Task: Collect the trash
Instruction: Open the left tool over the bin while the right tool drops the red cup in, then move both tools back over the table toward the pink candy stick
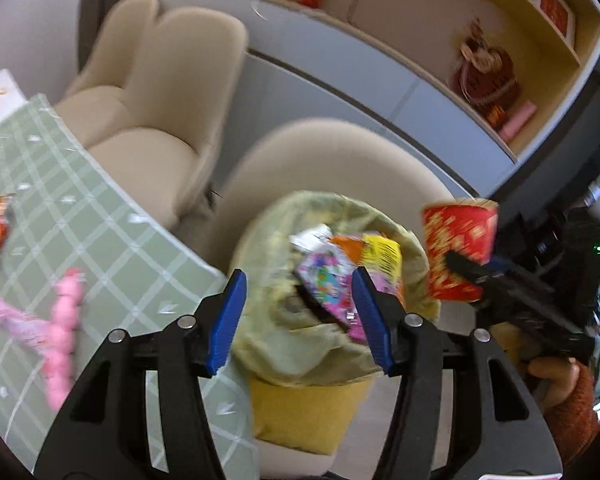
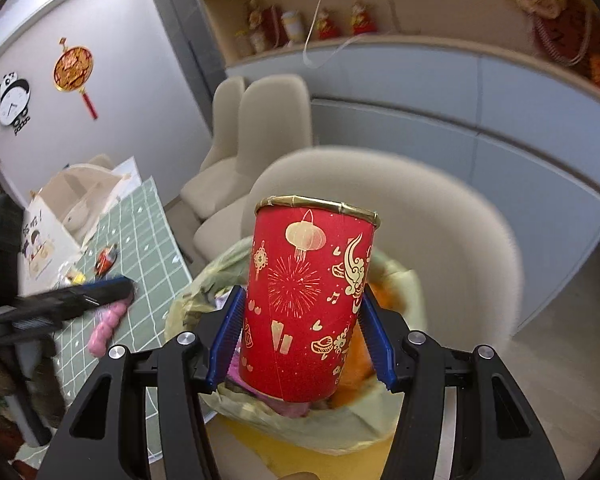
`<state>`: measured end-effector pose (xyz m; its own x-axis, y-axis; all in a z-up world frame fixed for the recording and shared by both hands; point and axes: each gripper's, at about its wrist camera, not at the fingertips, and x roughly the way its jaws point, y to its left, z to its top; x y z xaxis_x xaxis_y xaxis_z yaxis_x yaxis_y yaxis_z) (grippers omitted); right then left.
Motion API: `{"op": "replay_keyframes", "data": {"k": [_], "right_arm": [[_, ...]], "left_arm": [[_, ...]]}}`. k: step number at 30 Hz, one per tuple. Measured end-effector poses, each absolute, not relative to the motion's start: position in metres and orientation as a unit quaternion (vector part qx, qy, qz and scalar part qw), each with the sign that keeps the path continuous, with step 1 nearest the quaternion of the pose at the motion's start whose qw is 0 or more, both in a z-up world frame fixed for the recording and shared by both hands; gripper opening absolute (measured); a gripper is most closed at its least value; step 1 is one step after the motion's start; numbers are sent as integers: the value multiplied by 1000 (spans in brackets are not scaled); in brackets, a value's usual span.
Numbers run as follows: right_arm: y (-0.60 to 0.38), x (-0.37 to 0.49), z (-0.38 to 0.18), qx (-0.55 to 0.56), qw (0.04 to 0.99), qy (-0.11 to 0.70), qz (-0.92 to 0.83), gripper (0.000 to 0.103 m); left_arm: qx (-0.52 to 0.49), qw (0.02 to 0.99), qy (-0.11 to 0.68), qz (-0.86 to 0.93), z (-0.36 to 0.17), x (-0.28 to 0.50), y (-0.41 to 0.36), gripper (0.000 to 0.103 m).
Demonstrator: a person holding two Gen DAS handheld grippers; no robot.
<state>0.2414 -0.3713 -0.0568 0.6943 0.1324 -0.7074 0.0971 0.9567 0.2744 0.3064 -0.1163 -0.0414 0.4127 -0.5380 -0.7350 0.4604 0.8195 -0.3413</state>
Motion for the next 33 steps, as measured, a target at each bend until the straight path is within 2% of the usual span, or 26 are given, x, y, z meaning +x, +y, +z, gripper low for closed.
{"op": "replay_keyframes", "data": {"k": [8,16,24,33], "right_arm": [[-347,295,-137,170,861,477,43,53],[-334,308,-152,136,845,514,48,53],[-322,285,-132,132,862,488,22,57],[-302,247,-89,140,891,432,-22,59]], "left_arm": [[-76,866,444,-216,-24,294,-41,52],[-80,866,460,-178,-29,279,6,52],[-87,865,465,-168,-33,266,46,52],[-92,886,441,-109,-38,245,134,53]]}}
